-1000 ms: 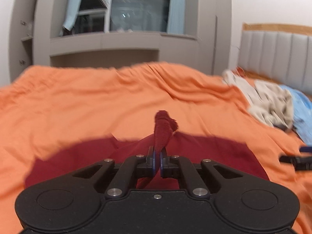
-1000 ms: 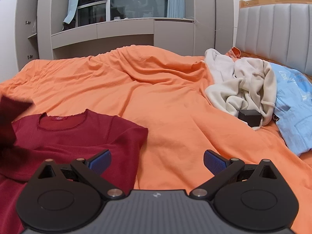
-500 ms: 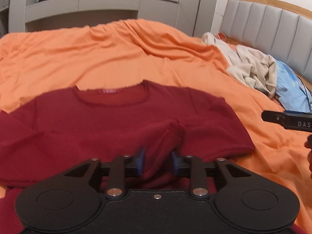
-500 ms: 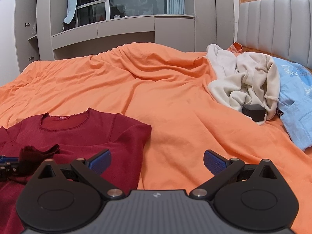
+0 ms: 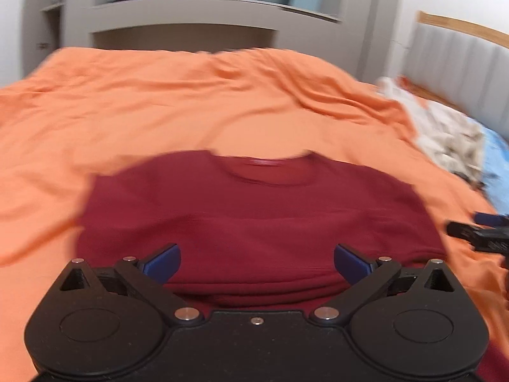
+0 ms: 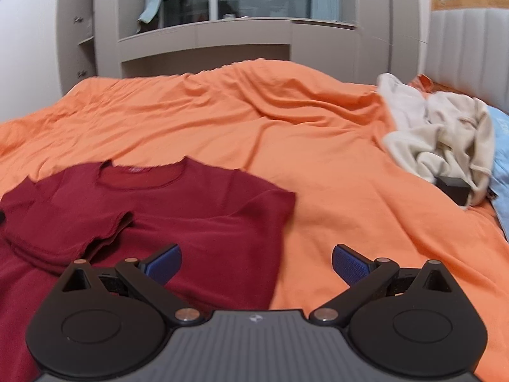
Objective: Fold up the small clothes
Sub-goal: 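Grasp the sweater hem with the left tool while the right tool grasps it too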
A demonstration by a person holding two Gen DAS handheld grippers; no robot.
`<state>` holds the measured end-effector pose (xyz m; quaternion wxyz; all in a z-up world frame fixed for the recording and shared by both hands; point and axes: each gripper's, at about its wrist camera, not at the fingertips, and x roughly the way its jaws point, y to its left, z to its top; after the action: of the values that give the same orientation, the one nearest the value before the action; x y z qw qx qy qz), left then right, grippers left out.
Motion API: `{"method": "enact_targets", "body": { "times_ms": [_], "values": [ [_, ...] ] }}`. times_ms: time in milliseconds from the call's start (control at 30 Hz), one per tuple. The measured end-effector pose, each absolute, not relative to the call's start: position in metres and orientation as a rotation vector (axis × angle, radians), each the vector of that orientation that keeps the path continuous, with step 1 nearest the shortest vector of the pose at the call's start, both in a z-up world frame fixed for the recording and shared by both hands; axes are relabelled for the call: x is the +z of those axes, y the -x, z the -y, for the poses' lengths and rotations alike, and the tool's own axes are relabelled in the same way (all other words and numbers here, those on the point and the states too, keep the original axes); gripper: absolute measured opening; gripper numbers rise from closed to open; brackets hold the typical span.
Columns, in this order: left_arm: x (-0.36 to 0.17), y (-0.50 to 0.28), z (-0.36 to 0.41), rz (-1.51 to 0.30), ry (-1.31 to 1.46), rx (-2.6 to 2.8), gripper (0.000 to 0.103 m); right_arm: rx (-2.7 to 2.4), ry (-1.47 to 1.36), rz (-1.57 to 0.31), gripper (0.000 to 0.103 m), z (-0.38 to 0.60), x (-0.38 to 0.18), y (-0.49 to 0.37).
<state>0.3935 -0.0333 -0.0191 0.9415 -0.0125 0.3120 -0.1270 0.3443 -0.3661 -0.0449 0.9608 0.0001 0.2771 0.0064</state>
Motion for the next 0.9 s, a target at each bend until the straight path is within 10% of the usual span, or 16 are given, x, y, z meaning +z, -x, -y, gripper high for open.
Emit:
{"method": "enact_targets", "body": {
  "times_ms": [900],
  "values": [
    [-0.054,-0.423,-0.146,-0.665,0.424,-0.090,0.085,0.373,-0.116,-0.572,0.098,0.252,0.011,-0.453]
  ]
}}
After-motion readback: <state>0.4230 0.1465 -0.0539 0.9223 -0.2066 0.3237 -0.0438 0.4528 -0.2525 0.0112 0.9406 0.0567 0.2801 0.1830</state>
